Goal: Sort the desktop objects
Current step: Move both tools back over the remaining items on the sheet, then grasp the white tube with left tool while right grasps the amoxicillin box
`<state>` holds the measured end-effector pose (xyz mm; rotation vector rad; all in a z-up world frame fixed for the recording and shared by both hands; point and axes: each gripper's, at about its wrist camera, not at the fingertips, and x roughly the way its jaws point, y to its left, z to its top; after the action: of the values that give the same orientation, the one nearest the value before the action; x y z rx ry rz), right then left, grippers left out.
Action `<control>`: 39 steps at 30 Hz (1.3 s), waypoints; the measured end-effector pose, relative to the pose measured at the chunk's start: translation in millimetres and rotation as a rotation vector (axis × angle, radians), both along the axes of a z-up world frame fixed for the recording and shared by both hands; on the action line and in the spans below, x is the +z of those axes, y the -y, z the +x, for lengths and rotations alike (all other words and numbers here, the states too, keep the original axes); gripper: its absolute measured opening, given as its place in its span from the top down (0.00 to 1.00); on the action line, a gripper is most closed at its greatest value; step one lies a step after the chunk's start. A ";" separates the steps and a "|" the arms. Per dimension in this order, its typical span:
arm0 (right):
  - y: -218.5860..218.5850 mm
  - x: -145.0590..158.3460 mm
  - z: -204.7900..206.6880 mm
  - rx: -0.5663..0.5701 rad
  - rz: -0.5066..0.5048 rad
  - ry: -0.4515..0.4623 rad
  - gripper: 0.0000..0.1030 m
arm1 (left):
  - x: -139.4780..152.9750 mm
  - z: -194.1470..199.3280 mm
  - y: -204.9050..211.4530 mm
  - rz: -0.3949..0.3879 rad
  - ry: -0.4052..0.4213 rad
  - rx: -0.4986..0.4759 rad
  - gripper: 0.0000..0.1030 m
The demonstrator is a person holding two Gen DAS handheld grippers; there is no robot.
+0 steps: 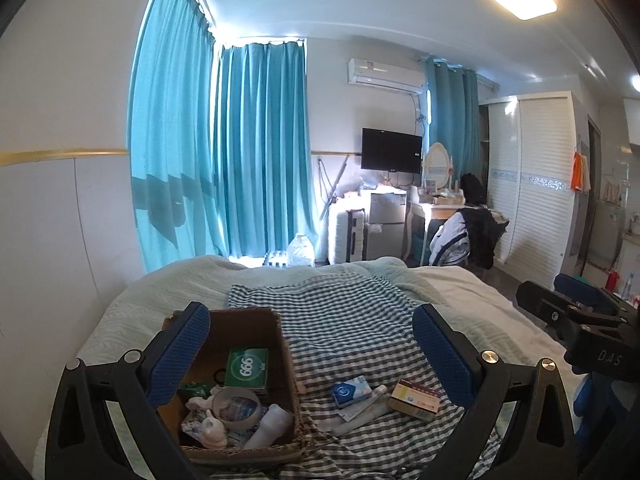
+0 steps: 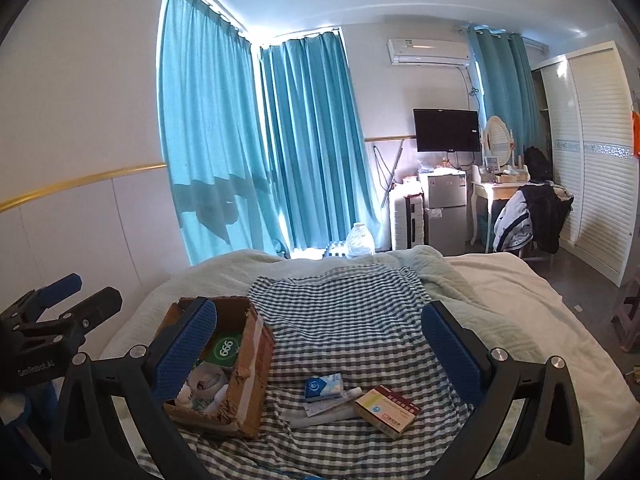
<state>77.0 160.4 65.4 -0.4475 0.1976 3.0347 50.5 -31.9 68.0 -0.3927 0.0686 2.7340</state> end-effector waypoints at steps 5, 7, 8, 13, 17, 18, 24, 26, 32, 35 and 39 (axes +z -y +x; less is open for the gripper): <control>-32.6 -8.2 5.7 -0.052 0.000 0.016 0.00 | -15.1 0.9 -28.8 0.003 0.012 -0.016 0.00; -44.9 -13.6 5.9 -0.069 0.004 0.022 0.00 | -23.9 -2.6 -39.9 -0.005 0.023 -0.018 0.00; -50.4 -17.5 5.5 -0.077 0.009 0.028 0.00 | -29.3 -4.8 -46.0 -0.010 0.034 -0.028 0.00; -72.5 -45.5 -7.0 -0.098 0.016 0.084 0.00 | -72.9 -30.6 -62.4 -0.011 0.155 -0.105 0.00; -84.4 -79.7 -23.2 -0.108 0.039 0.156 0.00 | -107.8 -43.1 -73.4 -0.062 0.203 -0.094 0.04; -85.3 -87.5 -28.2 -0.107 0.047 0.174 0.00 | -115.3 -45.8 -77.5 -0.073 0.214 -0.101 0.08; -85.5 -141.1 -61.7 -0.080 0.117 0.293 0.00 | -172.3 -74.5 -101.2 -0.107 0.341 -0.180 0.29; -84.1 -157.7 -71.6 -0.063 0.137 0.327 0.00 | -191.8 -80.5 -112.9 -0.142 0.364 -0.189 0.29; -74.6 -207.2 -103.5 0.008 0.265 0.474 0.00 | -235.6 -98.7 -135.8 -0.238 0.388 -0.247 0.29; -73.5 -227.4 -116.7 0.044 0.284 0.533 0.00 | -253.4 -116.8 -131.9 -0.227 0.421 -0.259 0.29; -67.3 -250.6 -135.9 0.092 0.325 0.576 0.00 | -280.3 -134.3 -134.6 -0.327 0.451 -0.219 0.29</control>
<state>-59.0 227.7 -185.2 -1.2772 -0.3483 2.7859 -83.9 102.8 -212.3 -1.0165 0.4133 2.3564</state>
